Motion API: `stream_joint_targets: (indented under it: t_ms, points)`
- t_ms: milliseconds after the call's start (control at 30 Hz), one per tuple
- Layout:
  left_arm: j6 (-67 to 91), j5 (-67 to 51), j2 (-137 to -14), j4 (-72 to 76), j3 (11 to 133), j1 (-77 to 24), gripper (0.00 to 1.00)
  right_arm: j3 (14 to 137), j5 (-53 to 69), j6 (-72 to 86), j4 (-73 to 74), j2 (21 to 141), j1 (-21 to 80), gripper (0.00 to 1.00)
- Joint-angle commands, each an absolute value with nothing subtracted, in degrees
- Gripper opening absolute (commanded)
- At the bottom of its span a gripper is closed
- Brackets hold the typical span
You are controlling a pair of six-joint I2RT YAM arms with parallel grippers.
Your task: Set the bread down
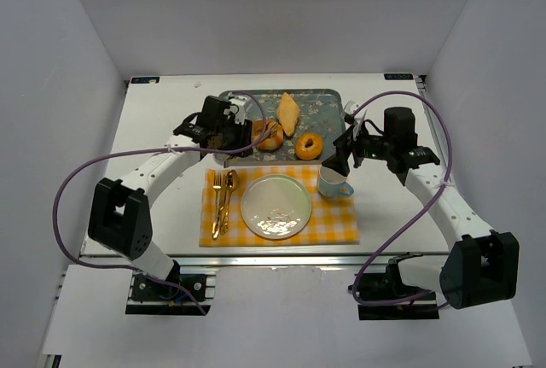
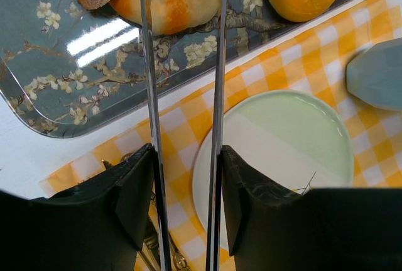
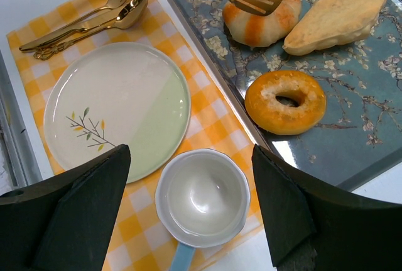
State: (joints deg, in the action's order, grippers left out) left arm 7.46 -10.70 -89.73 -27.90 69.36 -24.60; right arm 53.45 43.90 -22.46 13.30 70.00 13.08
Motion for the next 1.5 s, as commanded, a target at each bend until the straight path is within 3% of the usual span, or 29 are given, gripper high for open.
stream_joint_targets:
  t_ms: [0,1000,1267,1467]
  points:
    - [5.4,-11.7,-90.3,-29.7,72.2,-24.9,0.55,53.0,45.1,-21.6,11.3,69.0,12.7,0.83]
    - [2.1,-14.4,-94.3,-35.2,77.5,-24.9,0.6,51.3,45.6,-20.9,10.1,68.6,12.5,0.83]
    - [2.1,-15.2,-96.2,-35.4,77.1,-24.9,0.51,51.2,45.5,-20.9,10.0,68.4,12.3,0.83]
    - [1.8,-15.7,-97.2,-36.3,78.0,-24.9,0.33,51.2,45.6,-20.7,9.8,68.2,12.2,0.83]
